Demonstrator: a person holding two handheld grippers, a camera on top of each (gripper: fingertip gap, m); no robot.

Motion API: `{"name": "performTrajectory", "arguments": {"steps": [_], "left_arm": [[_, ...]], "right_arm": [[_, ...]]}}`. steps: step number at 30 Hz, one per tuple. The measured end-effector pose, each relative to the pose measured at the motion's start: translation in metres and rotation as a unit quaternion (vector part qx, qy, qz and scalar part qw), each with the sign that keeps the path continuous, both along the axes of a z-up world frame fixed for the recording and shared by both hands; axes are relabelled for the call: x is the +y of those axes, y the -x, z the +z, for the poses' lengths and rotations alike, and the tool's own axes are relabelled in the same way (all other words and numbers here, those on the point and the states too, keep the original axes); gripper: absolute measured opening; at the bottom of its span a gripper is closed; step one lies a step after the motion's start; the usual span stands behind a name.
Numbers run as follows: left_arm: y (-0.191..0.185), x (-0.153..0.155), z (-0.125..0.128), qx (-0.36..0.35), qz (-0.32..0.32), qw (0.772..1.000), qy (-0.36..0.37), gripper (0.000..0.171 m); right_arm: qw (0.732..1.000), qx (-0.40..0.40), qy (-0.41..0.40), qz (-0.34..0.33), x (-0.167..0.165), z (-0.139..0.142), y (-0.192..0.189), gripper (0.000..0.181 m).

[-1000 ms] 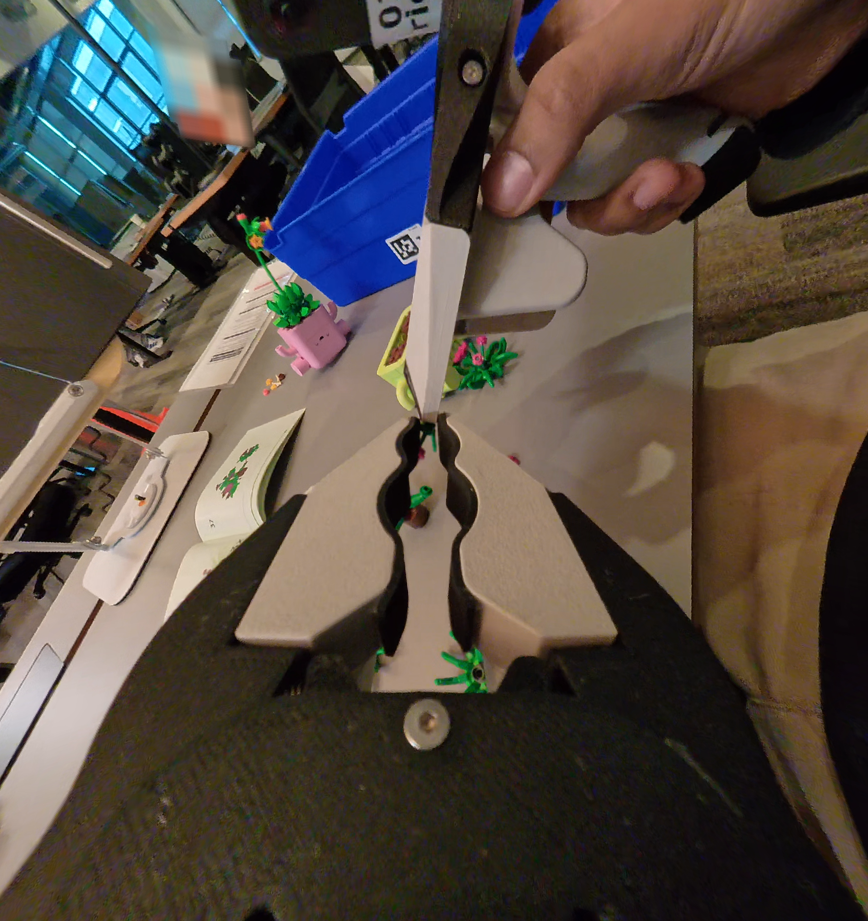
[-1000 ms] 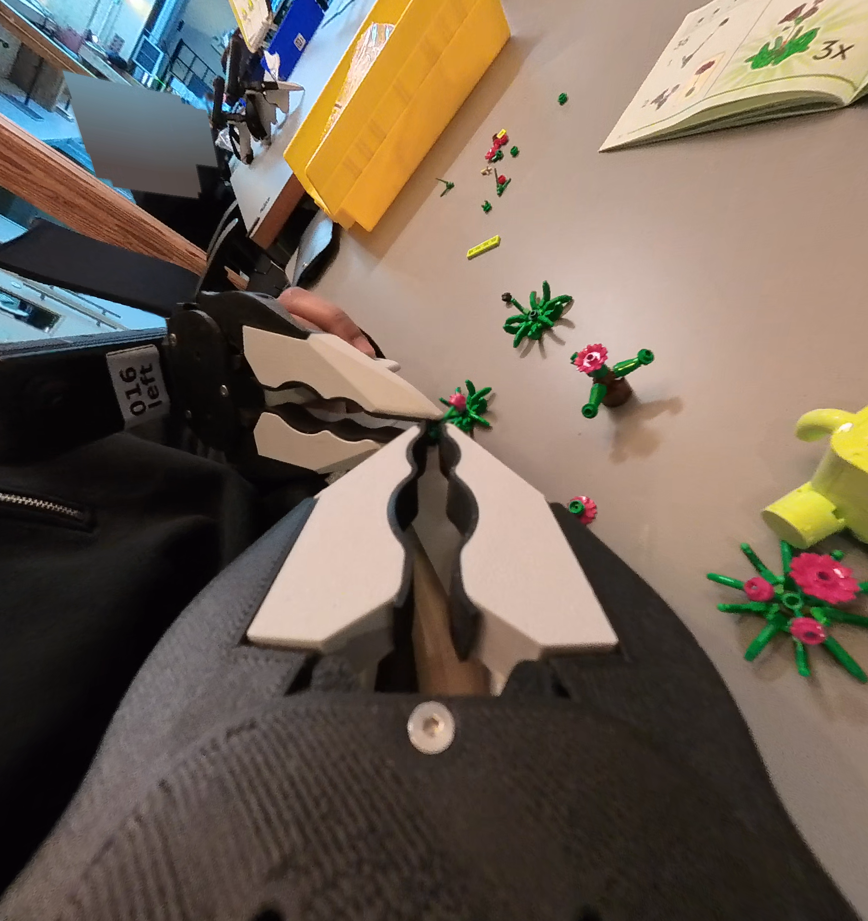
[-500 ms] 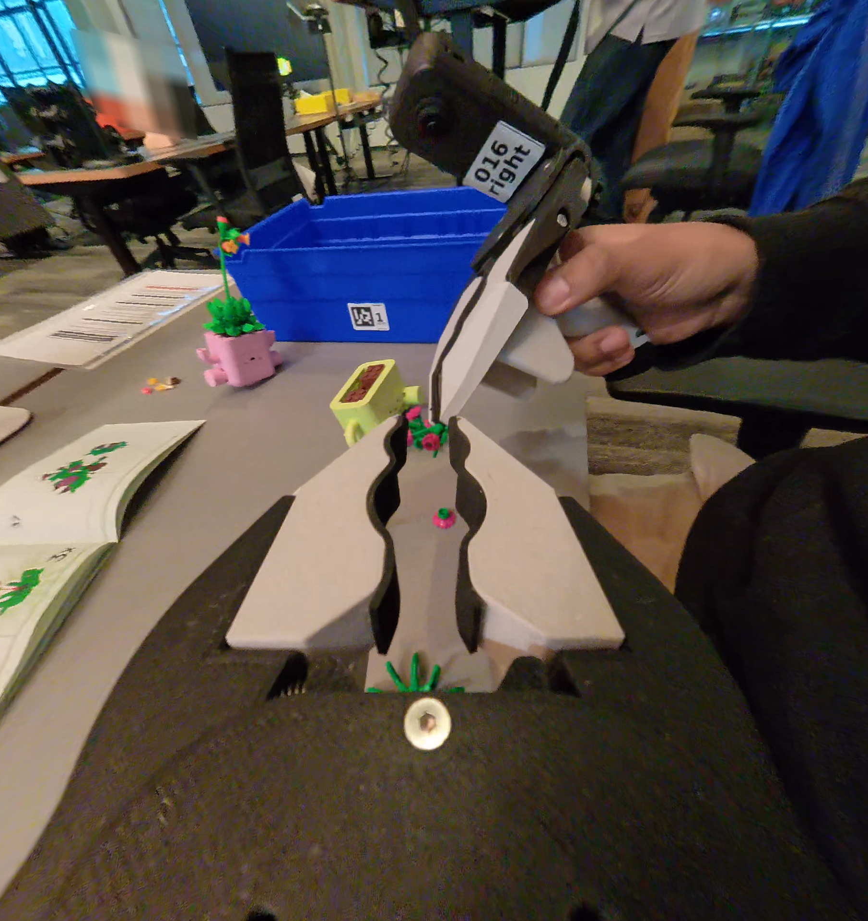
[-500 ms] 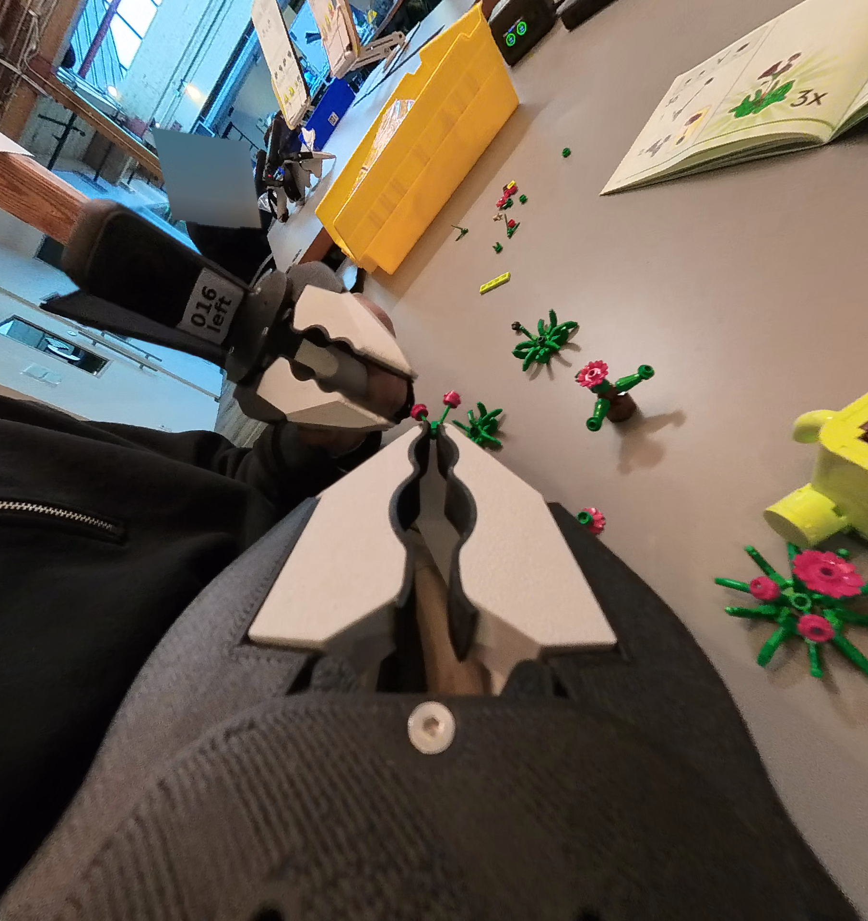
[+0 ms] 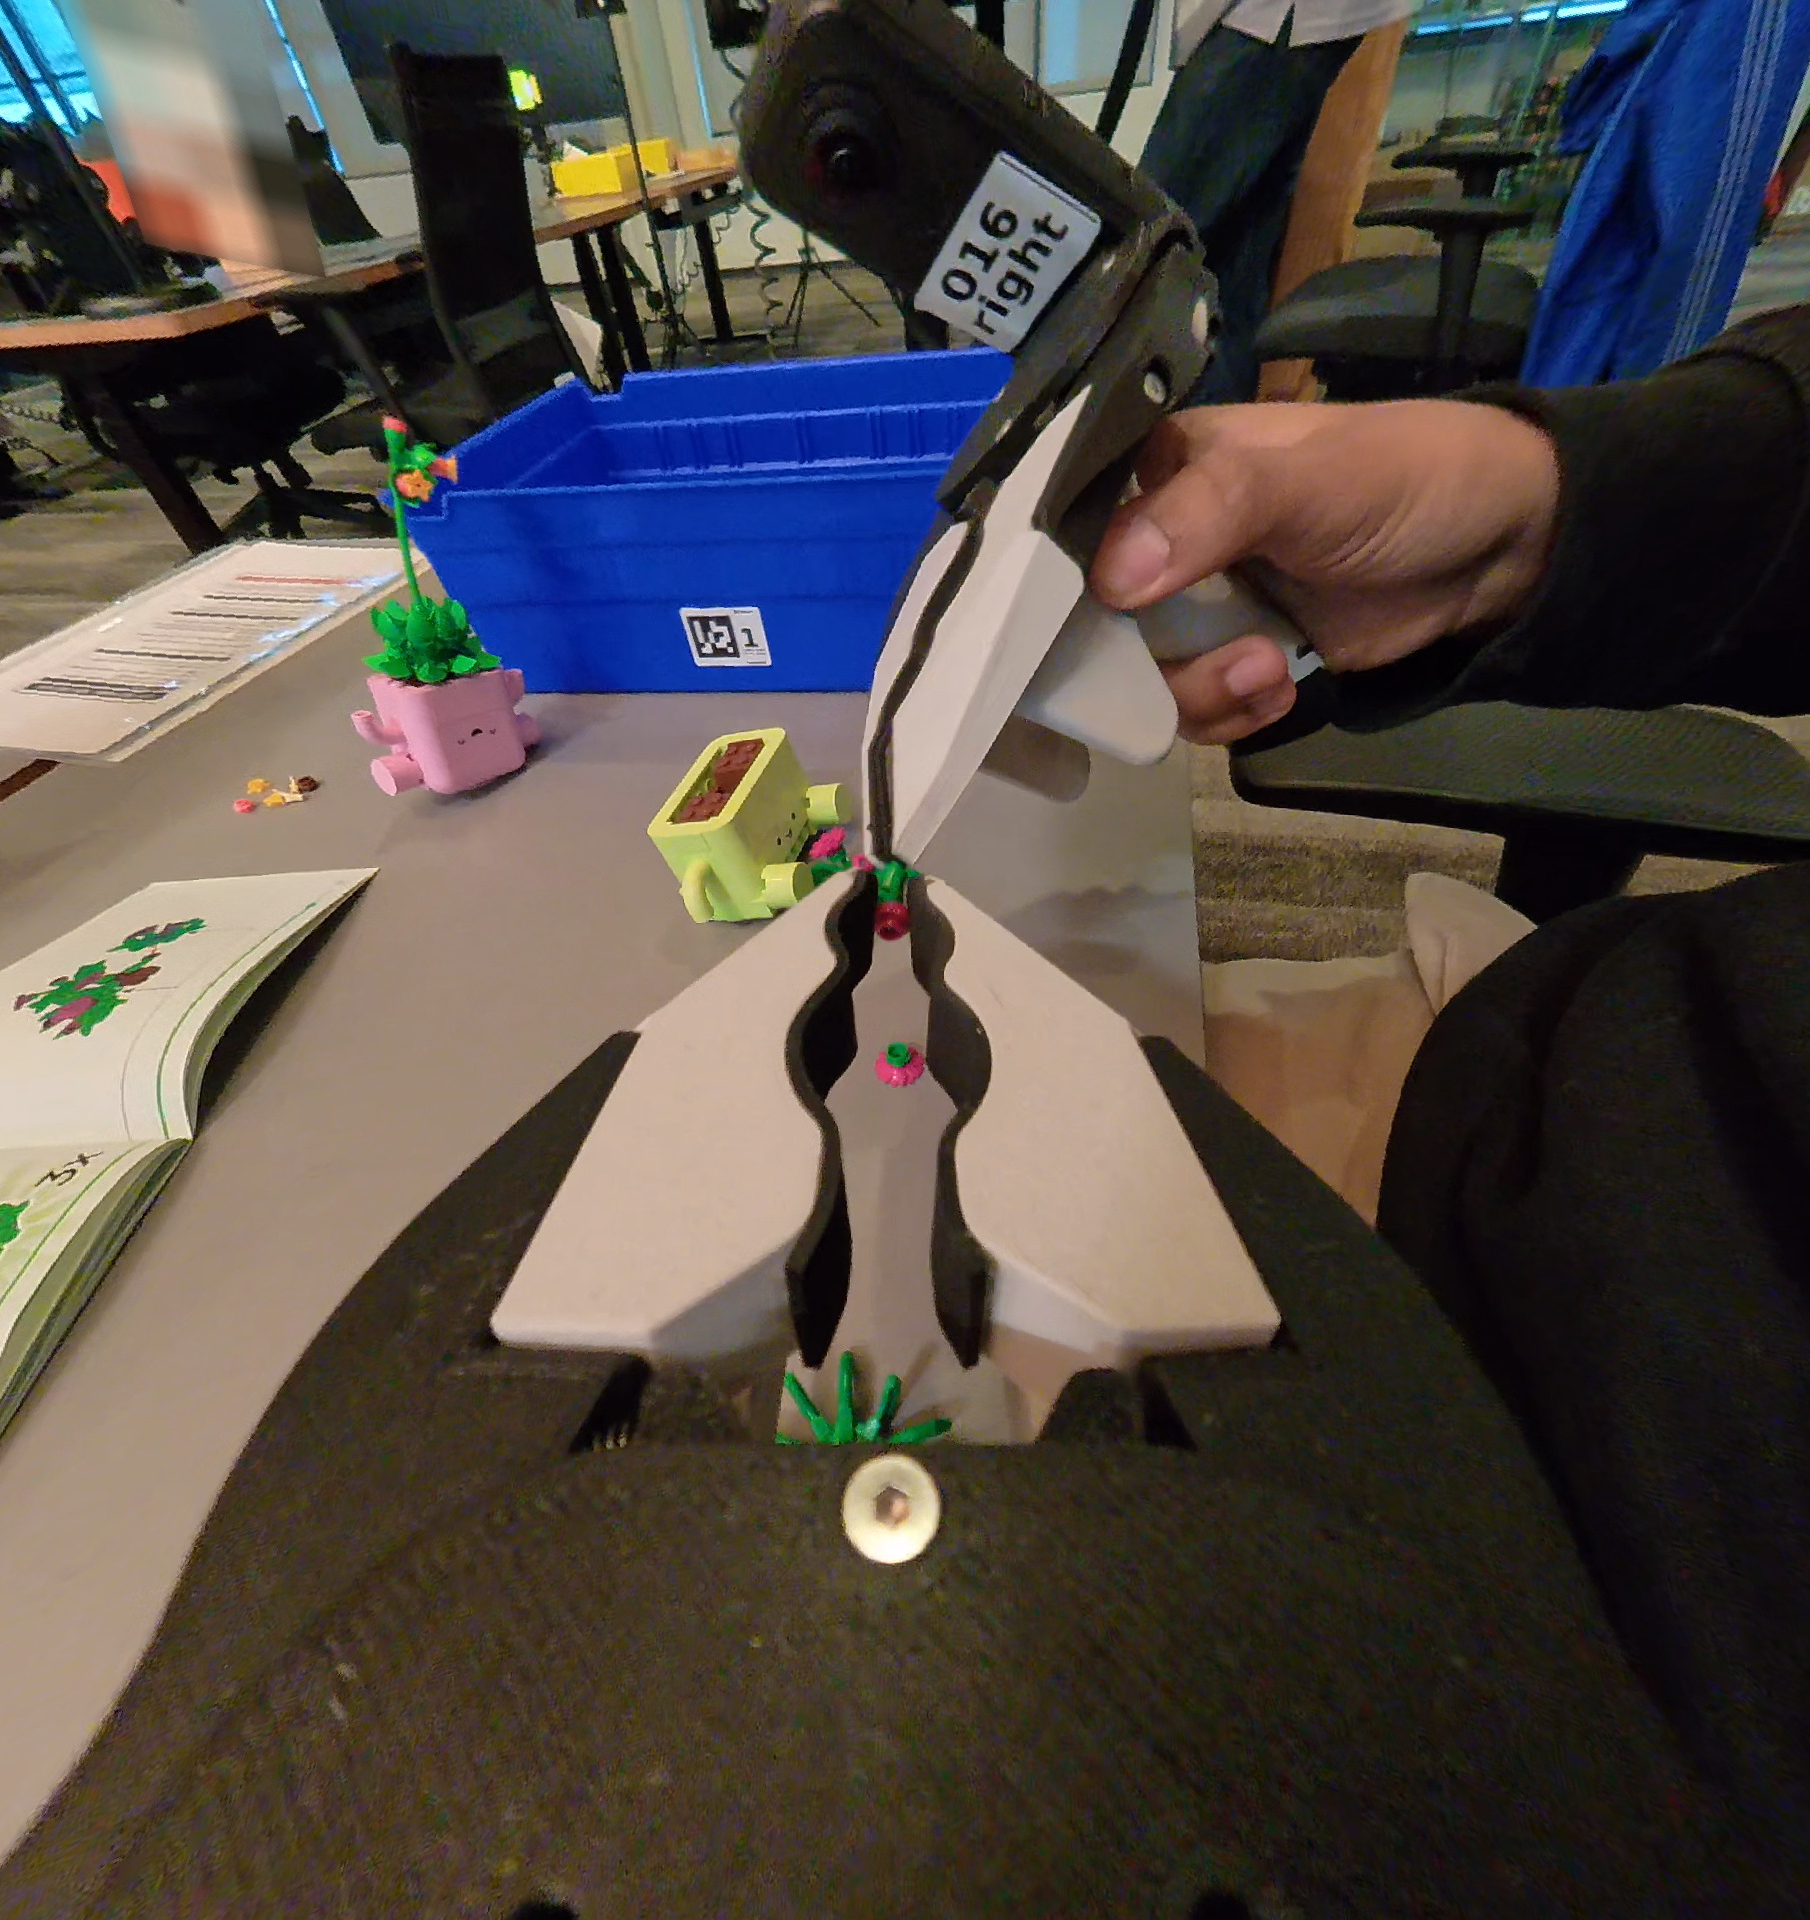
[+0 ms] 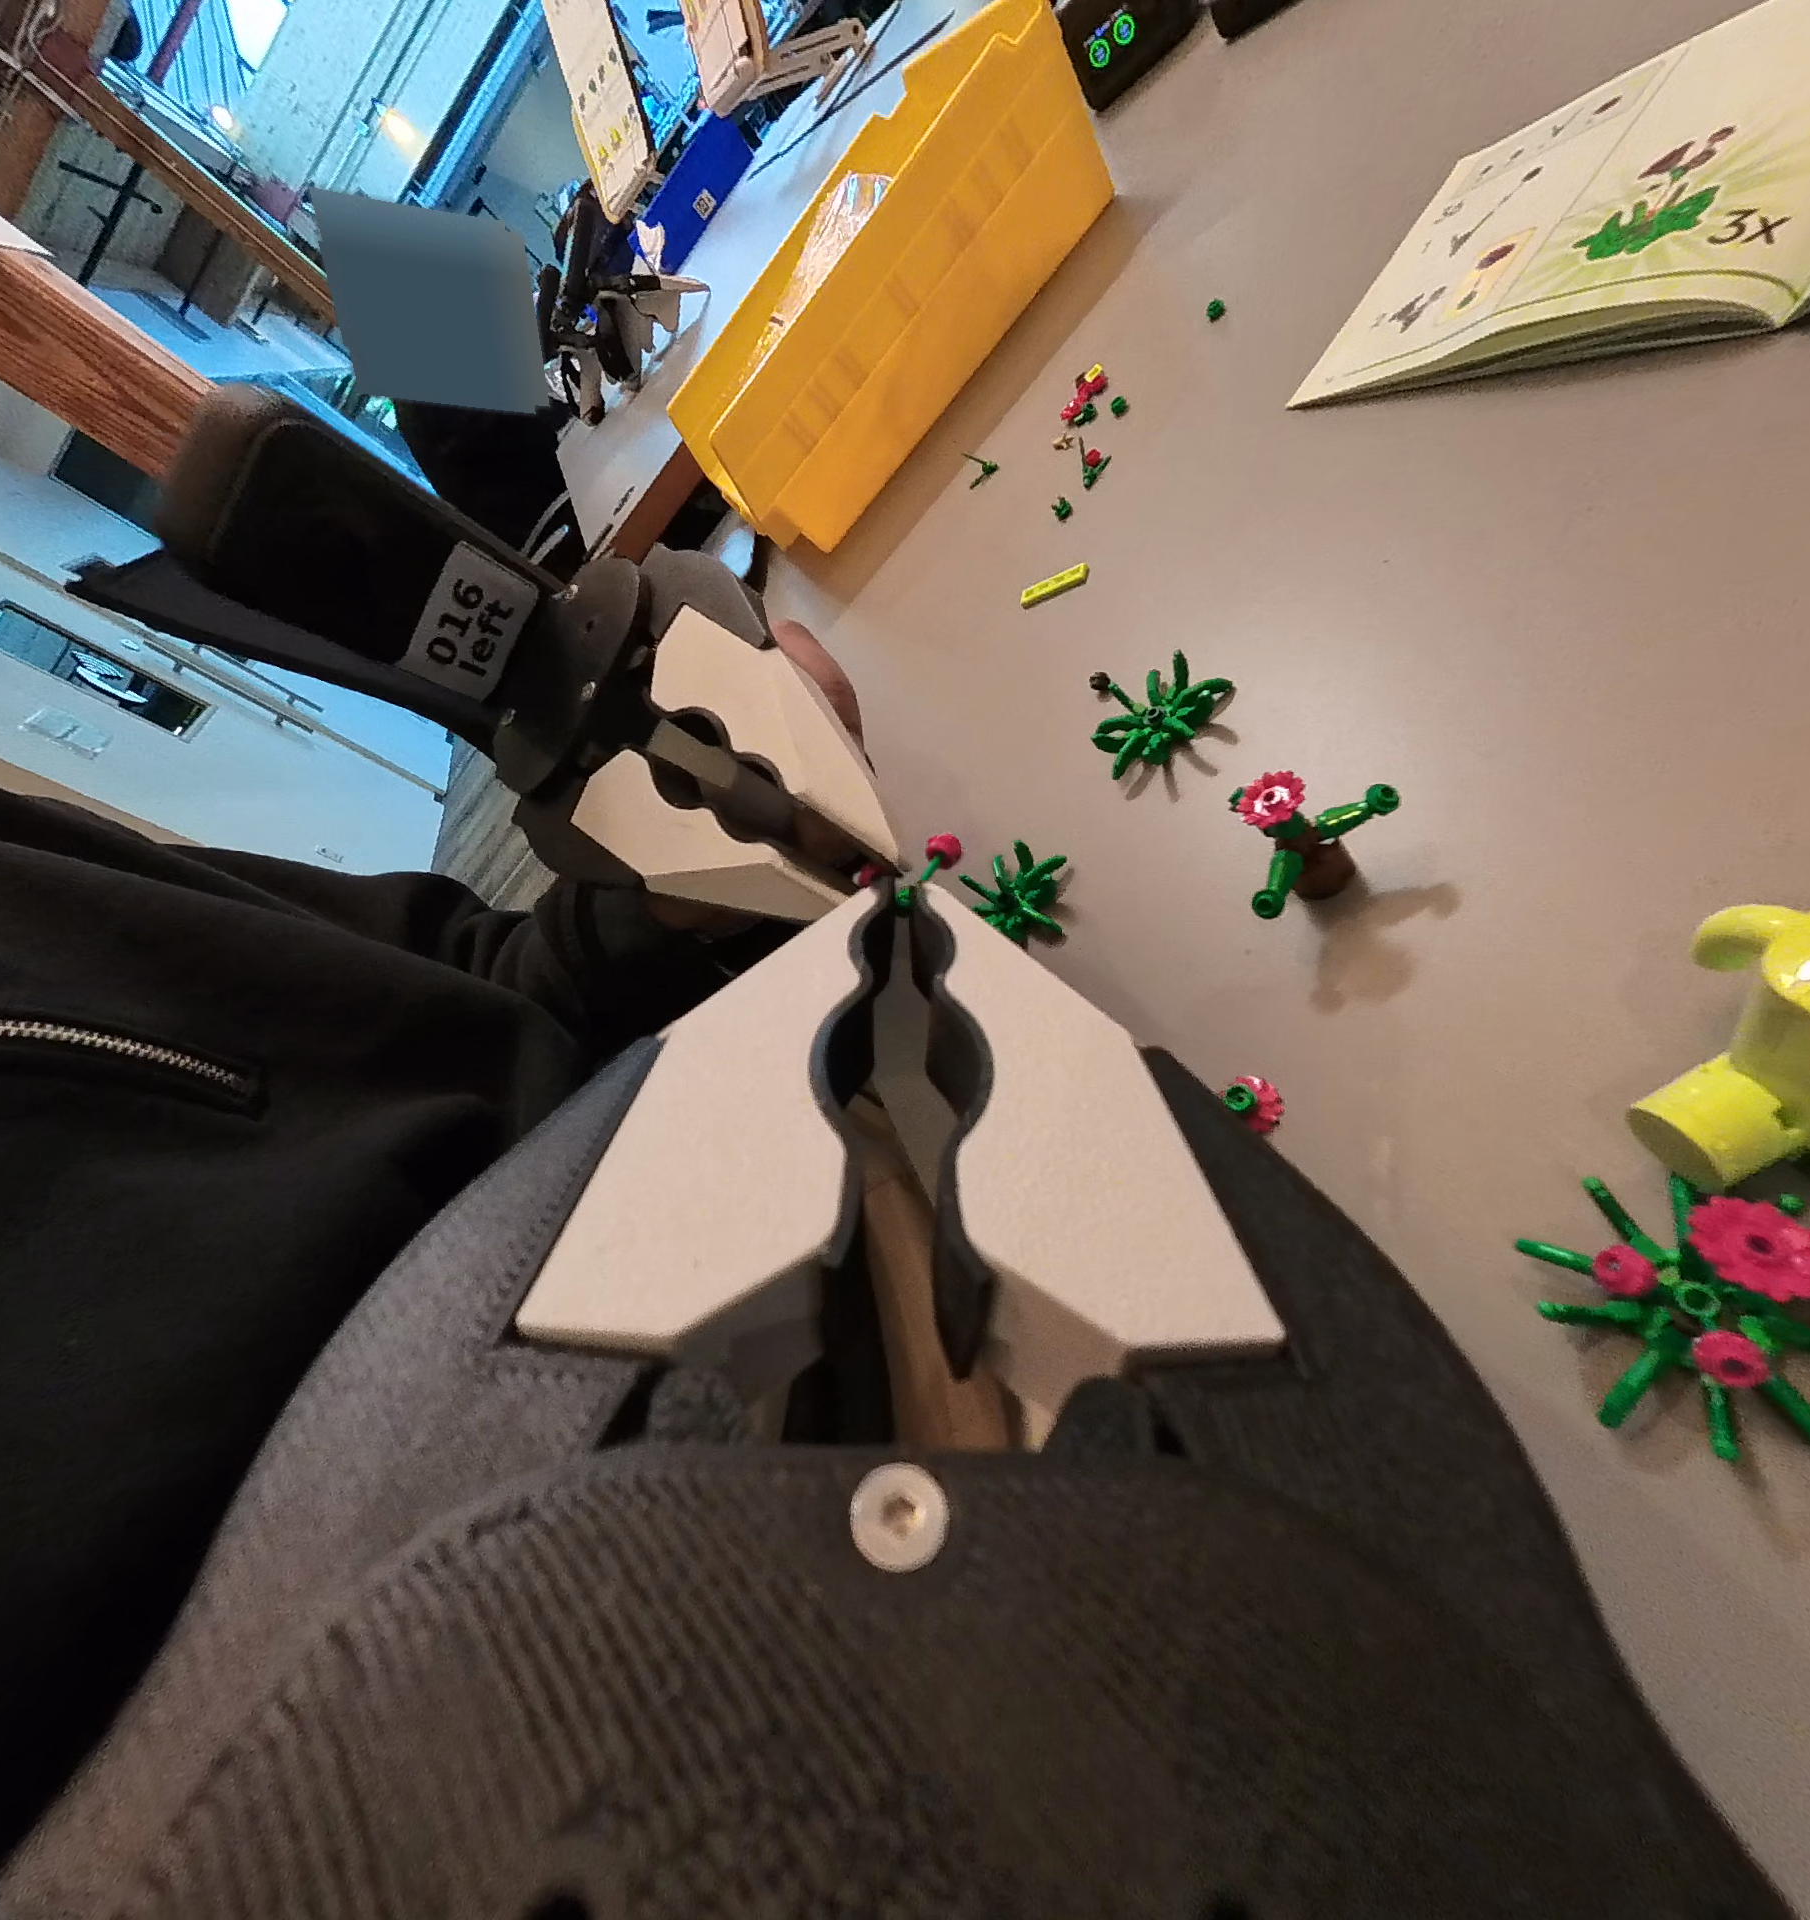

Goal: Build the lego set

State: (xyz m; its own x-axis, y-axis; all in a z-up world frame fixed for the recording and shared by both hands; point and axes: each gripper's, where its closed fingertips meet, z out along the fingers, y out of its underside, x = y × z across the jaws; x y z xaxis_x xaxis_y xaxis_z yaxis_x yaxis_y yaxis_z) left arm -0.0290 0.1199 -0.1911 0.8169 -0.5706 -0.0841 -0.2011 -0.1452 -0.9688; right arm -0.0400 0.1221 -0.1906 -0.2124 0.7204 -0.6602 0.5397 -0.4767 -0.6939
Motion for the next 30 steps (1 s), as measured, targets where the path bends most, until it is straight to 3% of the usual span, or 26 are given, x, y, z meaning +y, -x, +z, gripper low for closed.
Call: {"name": "performTrajectory", "arguments": {"steps": [7, 13, 16, 24, 28, 30], "left_arm": [[0.001, -0.002, 0.006, -0.018, -0.002, 1.000, -0.009, 0.004], [-0.004, -0.004, 0.007, -0.015, -0.017, 1.000, -0.015, 0.004], [-0.006, -0.006, 0.006, -0.004, -0.022, 1.000, -0.020, 0.004], [-0.007, -0.009, 0.013, -0.030, -0.037, 0.998, -0.027, 0.004], [-0.005, -0.011, 0.026, -0.105, -0.052, 0.993, -0.027, 0.004], [0.000, -0.012, 0.035, -0.166, -0.063, 0.984, -0.023, 0.004]], "right_arm": [[0.999, 0.025, -0.023, 0.001, 0.001, 0.006, 0.000, 0.018], [0.998, 0.009, -0.061, 0.023, -0.002, -0.001, -0.003, 0.011], [0.998, 0.006, -0.039, 0.041, -0.009, -0.001, -0.004, 0.004], [0.998, 0.032, 0.024, 0.049, -0.010, 0.004, -0.004, 0.009], [0.995, 0.074, 0.018, 0.056, -0.009, 0.013, -0.006, 0.021], [0.990, 0.125, -0.035, 0.055, -0.005, 0.024, -0.008, 0.025]]}}
